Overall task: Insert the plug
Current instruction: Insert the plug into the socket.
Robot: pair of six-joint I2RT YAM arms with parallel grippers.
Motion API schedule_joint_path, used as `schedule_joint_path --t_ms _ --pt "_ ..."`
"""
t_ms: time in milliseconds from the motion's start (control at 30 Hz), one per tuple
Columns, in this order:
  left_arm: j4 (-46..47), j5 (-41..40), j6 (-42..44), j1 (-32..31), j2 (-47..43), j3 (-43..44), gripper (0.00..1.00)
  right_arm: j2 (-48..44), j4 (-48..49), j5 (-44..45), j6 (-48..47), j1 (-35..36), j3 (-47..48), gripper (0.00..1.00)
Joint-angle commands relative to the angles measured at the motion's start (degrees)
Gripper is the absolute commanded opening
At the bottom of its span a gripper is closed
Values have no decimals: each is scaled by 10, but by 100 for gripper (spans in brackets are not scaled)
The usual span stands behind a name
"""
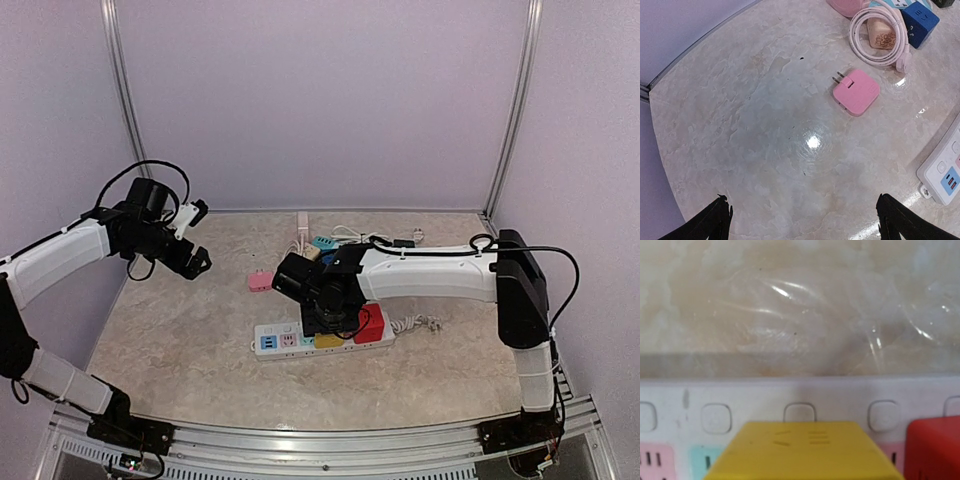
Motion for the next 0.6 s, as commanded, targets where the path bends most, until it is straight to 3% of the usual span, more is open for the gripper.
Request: schedule_joint_path --t_ms 0,267,367,433,567 --pt "8 -7 -3 5 6 -4 99 125 -58 -59 -8 -17 -74 0" --pt "8 -15 -2 15 8 -3 99 115 -103 -41 -27 -14 -34 0" --pt "7 -15 0 16 9 -1 99 89 -126 -27 -38 -9 6 46" --pt "5 -14 0 17 10 2 99 72 -142 -10 -46 -4 49 67" --pt "-1 -12 3 17 12 6 99 43 -147 10 -66 5 104 80"
